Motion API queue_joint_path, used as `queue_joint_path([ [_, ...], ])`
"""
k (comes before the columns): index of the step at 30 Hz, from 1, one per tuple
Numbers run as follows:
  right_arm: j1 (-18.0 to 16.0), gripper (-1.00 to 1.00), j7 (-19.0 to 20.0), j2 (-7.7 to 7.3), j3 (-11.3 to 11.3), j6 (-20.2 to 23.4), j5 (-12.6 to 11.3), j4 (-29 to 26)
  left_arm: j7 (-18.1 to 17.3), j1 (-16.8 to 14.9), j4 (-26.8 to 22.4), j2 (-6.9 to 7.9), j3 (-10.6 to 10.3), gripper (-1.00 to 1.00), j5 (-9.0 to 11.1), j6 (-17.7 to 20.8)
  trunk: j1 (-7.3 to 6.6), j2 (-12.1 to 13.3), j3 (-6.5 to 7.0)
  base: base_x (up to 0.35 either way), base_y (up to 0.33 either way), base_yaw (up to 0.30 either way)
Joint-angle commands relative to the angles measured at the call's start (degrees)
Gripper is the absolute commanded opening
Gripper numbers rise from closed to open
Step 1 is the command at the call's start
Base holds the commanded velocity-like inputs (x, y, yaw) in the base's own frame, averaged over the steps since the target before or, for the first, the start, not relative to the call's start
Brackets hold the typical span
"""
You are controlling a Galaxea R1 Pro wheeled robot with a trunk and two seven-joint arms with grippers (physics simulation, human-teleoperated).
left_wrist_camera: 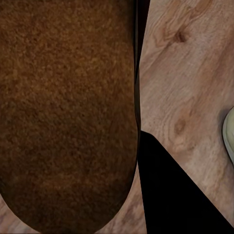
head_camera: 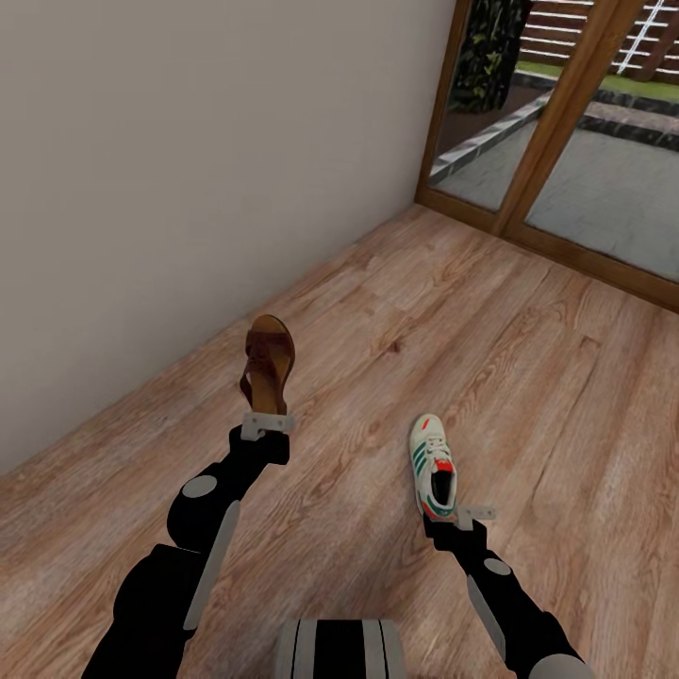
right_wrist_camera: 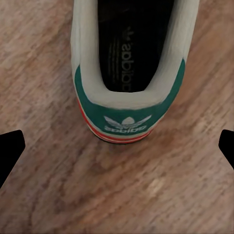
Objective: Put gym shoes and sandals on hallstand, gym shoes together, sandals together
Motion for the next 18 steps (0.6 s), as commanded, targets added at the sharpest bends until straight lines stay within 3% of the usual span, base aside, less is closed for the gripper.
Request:
queue_joint_path([
  [1,0.0,1.0,0.1,0.0,-0.1,0.1,-0.1,0.0,-0.1,0.0,-0.1,-0.01,0.0,-1.0,-0.2,0.3,-0.01,0.0,-0.06,0.0,0.0,0.003],
  [7,0.0,1.0,0.1,0.0,-0.1,0.1,-0.1,0.0,-0.1,0.0,0.0,0.06,0.0,-1.0,-0.2,0.3,-0.01,0.0,-0.1,0.005,0.0,0.001],
  [13,0.0,1.0,0.1,0.0,-0.1,0.1,-0.1,-0.1,-0.1,0.0,0.1,0.08,0.0,-1.0,-0.2,0.3,-0.01,0.0,-0.1,0.179,0.0,0.0],
  [18,0.0,1.0,0.1,0.0,-0.1,0.1,-0.1,-0.5,-0.1,0.0,0.1,0.08,0.0,-1.0,-0.2,0.3,-0.01,0.0,-0.1,0.024,0.0,0.0],
])
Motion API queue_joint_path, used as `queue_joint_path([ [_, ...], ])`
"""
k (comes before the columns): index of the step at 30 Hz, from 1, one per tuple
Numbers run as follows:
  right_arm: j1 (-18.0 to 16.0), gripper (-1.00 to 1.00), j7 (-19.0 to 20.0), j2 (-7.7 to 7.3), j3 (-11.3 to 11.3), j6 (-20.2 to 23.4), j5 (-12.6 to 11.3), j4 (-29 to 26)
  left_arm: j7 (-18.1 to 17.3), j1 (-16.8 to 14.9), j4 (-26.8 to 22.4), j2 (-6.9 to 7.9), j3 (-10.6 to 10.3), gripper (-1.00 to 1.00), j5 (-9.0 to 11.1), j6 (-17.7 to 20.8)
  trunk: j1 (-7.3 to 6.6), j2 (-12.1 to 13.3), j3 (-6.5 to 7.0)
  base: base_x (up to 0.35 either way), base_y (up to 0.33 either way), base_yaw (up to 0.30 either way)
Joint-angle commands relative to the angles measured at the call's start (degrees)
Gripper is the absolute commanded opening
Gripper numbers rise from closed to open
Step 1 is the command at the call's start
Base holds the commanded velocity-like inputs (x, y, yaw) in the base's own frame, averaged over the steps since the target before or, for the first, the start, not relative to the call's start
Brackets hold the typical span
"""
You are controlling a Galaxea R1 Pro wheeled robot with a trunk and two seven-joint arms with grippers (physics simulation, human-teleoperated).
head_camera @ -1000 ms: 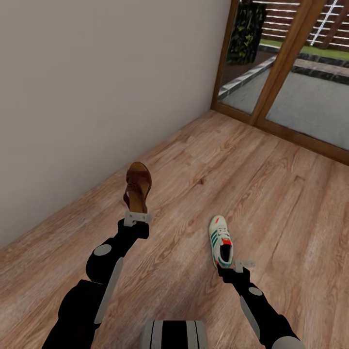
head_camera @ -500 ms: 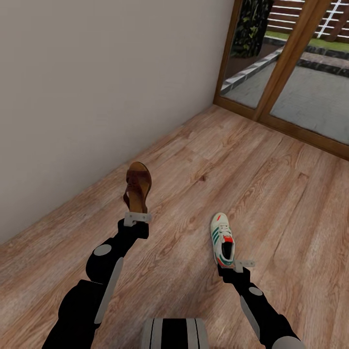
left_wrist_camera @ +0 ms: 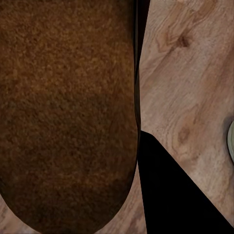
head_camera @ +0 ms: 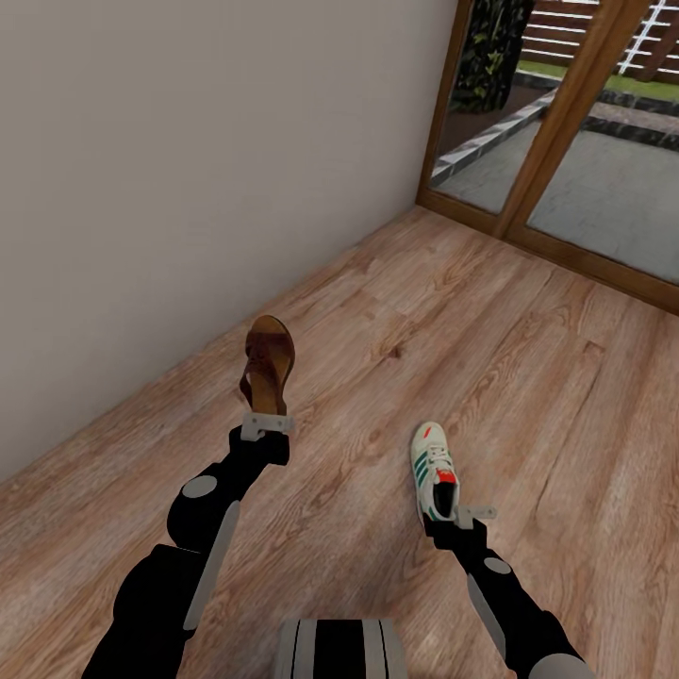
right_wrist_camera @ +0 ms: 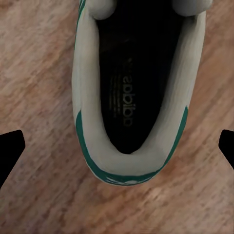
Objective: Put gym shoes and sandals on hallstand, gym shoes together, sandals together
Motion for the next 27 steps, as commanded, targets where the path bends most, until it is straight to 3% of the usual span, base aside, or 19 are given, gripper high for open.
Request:
queue_joint_path([
  [1,0.0,1.0,0.1,0.01,-0.1,0.1,-0.1,-0.1,-0.1,0.0,-0.1,-0.01,0.0,-1.0,-0.2,0.3,-0.01,0.0,-0.03,0.004,0.0,0.0],
  [7,0.0,1.0,0.1,0.01,-0.1,0.1,-0.1,-0.1,-0.1,0.0,-0.1,-0.01,0.0,-1.0,-0.2,0.4,0.09,-0.1,-0.94,0.001,0.0,0.0],
  [23,0.0,1.0,0.1,0.01,-0.2,0.1,-0.1,0.0,-0.1,0.0,-0.1,-0.01,0.0,-1.0,-0.2,0.4,0.51,-0.3,-5.85,0.0,0.0,0.0],
  [27,0.0,1.0,0.1,0.01,-0.1,0.1,-0.1,-0.1,-0.1,0.0,-0.1,-0.01,0.0,-1.0,-0.2,0.3,0.51,-0.3,-6.22,0.0,0.0,0.0],
])
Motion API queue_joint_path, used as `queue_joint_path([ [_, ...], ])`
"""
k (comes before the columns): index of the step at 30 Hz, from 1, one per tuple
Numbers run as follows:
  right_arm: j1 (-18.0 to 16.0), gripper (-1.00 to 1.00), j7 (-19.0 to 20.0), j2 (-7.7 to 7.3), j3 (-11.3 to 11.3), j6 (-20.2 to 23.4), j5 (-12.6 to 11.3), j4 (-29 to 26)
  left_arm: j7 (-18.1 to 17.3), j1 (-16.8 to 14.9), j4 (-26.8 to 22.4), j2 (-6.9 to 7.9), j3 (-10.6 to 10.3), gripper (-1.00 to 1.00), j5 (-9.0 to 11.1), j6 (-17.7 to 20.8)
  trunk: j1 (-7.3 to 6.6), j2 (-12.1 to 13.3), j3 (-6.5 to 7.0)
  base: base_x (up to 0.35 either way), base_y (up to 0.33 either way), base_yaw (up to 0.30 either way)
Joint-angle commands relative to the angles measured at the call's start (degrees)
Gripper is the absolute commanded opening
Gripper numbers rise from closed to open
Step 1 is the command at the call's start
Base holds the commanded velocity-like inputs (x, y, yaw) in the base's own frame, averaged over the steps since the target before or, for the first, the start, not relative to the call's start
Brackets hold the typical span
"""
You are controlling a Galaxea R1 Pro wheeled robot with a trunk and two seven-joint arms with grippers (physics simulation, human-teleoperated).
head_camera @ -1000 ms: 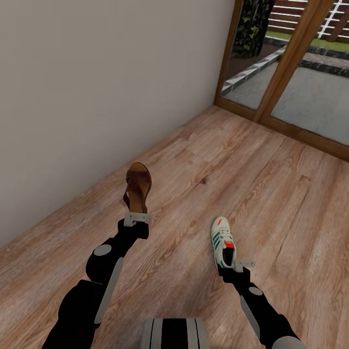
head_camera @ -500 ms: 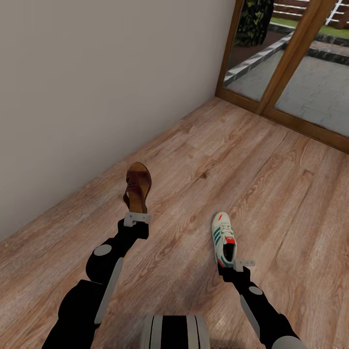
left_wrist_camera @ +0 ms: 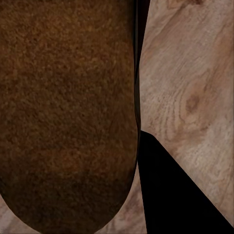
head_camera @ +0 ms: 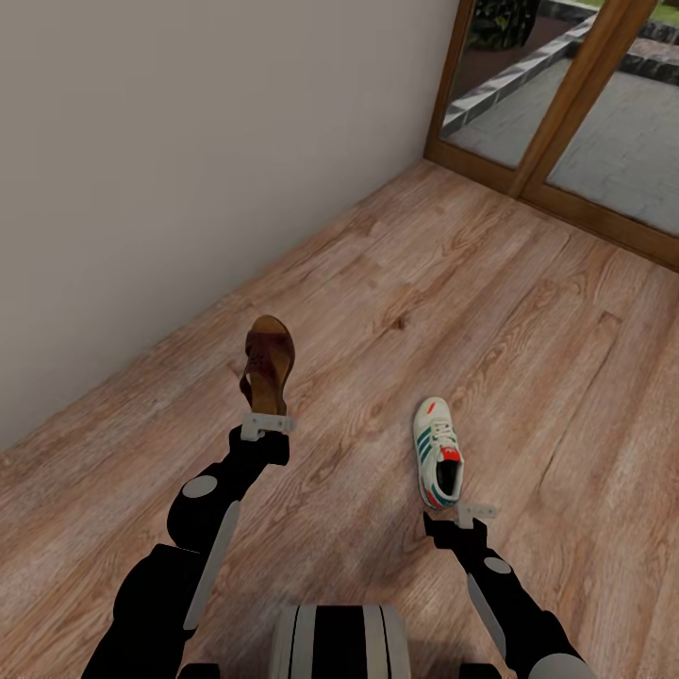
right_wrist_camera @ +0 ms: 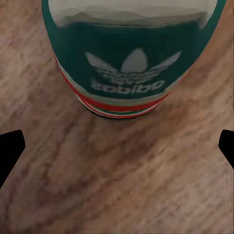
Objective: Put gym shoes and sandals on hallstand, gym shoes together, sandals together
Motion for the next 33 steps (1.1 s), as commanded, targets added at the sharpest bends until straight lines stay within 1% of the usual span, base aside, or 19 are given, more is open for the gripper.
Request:
queue_joint_path([
  [1,0.0,1.0,0.1,0.01,-0.1,0.1,-0.1,-0.1,-0.1,0.0,-0.1,-0.01,0.0,-1.0,-0.2,0.3,-0.01,0.0,-0.11,0.0,0.0,0.0],
  [5,0.0,1.0,0.1,0.01,-0.1,0.1,-0.1,-0.1,-0.1,0.0,-0.1,-0.01,0.0,-1.0,-0.2,0.3,-0.01,0.0,-0.22,0.015,0.0,0.0],
  [10,0.0,1.0,0.1,0.01,-0.1,0.1,-0.1,0.0,-0.1,0.0,-0.1,-0.01,0.0,-1.0,-0.2,0.2,-0.01,0.0,-0.23,0.152,0.0,0.0],
  [17,0.0,1.0,0.1,0.0,-0.1,0.1,-0.1,0.1,-0.1,0.0,-0.1,-0.01,0.0,-1.0,-0.2,0.2,-0.01,0.0,-0.24,0.023,0.0,0.0],
  [23,0.0,1.0,0.1,-0.07,-0.1,0.1,-0.1,0.1,-0.1,0.0,0.0,-0.01,0.0,-1.0,-0.2,0.2,-0.01,0.0,-0.24,0.129,0.0,0.0],
  [33,0.0,1.0,0.1,-0.08,-0.1,0.1,-0.1,0.2,-0.1,0.0,0.0,-0.01,0.0,-1.0,-0.2,0.1,-0.01,0.0,-0.24,0.016,0.0,0.0],
])
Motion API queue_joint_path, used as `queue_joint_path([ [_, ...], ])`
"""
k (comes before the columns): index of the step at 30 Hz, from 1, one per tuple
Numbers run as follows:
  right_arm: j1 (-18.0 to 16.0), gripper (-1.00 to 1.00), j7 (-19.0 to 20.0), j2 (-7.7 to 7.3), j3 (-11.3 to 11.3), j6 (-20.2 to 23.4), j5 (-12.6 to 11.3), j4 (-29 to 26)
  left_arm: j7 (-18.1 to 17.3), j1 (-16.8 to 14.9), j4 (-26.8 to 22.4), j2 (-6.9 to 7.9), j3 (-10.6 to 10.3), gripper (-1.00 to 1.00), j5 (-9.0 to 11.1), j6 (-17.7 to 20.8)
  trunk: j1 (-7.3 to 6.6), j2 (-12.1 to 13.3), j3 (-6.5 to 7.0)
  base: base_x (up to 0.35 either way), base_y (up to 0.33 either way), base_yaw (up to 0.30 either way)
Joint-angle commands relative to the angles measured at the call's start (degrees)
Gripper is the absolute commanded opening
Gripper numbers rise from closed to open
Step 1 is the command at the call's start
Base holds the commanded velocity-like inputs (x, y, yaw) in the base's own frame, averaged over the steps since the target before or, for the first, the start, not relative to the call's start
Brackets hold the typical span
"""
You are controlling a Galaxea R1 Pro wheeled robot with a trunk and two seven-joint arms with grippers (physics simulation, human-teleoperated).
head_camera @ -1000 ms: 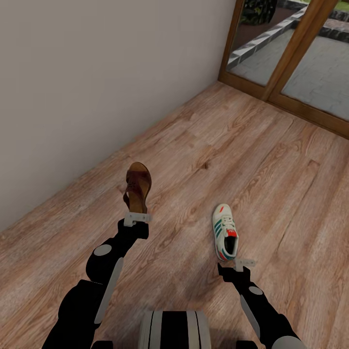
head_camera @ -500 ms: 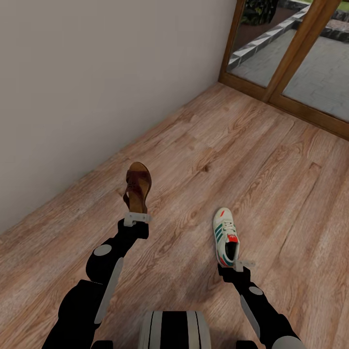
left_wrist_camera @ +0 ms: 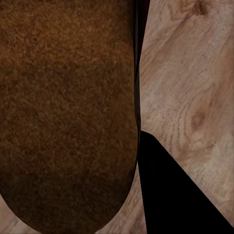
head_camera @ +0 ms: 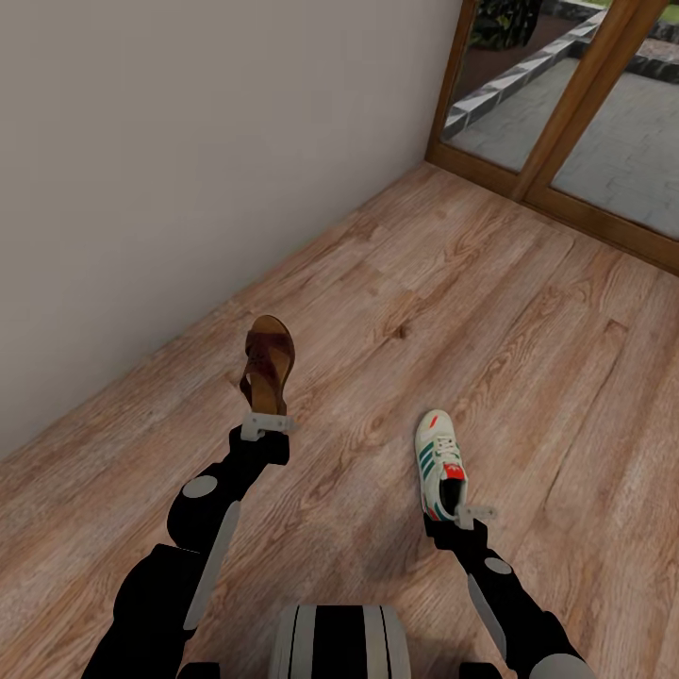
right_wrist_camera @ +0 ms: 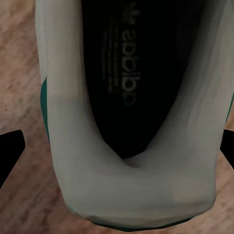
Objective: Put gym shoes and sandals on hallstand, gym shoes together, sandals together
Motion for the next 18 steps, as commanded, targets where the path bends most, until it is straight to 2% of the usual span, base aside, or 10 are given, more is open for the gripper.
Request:
queue_joint_path([
  [1,0.0,1.0,0.1,0.01,-0.1,0.1,-0.1,0.0,-0.1,0.0,-0.1,-0.01,0.0,-1.0,-0.2,0.3,-0.01,0.0,-0.03,0.0,0.0,0.0],
  [13,0.0,1.0,0.1,0.02,-0.1,0.1,-0.1,0.0,-0.2,0.0,-0.1,-0.01,0.0,-1.0,-0.2,0.4,-0.01,0.0,-0.03,0.042,0.0,0.0],
  [14,0.0,-1.0,0.1,0.03,-0.1,0.1,-0.1,0.1,-0.2,0.0,-0.1,-0.01,0.0,-1.0,-0.2,0.4,-0.01,0.0,-0.03,0.003,0.0,0.0],
  [18,0.0,-1.0,0.1,0.01,-0.1,0.1,-0.1,0.1,-0.2,0.0,-0.1,-0.01,0.0,-1.0,-0.2,0.4,-0.01,0.0,-0.03,0.0,0.0,0.0],
])
